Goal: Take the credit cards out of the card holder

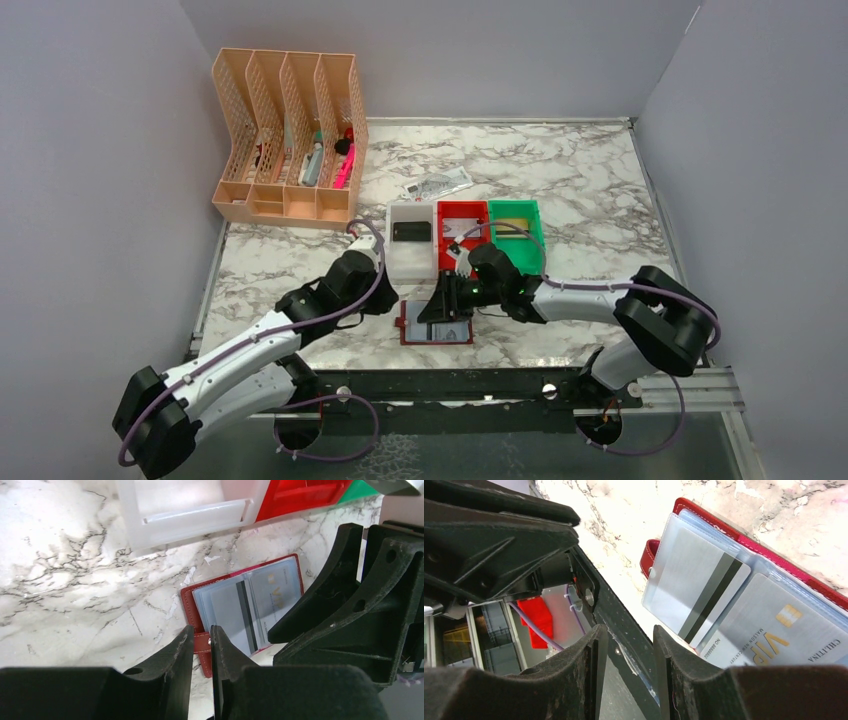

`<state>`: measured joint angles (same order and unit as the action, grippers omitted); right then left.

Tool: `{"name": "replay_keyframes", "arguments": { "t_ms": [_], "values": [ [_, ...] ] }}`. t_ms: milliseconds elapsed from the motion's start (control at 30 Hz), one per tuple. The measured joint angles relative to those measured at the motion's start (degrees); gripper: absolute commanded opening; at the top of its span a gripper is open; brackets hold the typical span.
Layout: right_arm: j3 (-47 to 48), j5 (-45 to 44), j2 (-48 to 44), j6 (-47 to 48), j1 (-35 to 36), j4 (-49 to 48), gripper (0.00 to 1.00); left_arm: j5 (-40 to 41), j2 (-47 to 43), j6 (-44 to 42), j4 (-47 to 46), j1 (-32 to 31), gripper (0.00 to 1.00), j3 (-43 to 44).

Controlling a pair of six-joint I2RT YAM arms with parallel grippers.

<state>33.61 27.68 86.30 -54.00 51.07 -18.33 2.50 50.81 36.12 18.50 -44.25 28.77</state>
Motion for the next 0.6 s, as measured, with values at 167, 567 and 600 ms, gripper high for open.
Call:
{"name": "replay_keyframes", "arguments": {
  "t_ms": [167, 567, 600],
  "values": [
    [0.0, -3.8, -3.1, 0.5, 0.0, 4.0, 0.44, 1.9, -3.4, 0.5, 1.1, 0.0, 0.39, 0.0],
    [-1.1, -10.4, -8.7, 0.8, 0.0, 8.2, 0.43, -5.0, 2.4, -1.7, -3.5, 0.0, 0.53, -0.2],
    [-1.1, -10.4, -8.3, 0.9, 0.0, 8.1, 0.43, -5.6, 3.9, -1.7, -3.6, 0.0, 0.53, -0.2]
  ]
}}
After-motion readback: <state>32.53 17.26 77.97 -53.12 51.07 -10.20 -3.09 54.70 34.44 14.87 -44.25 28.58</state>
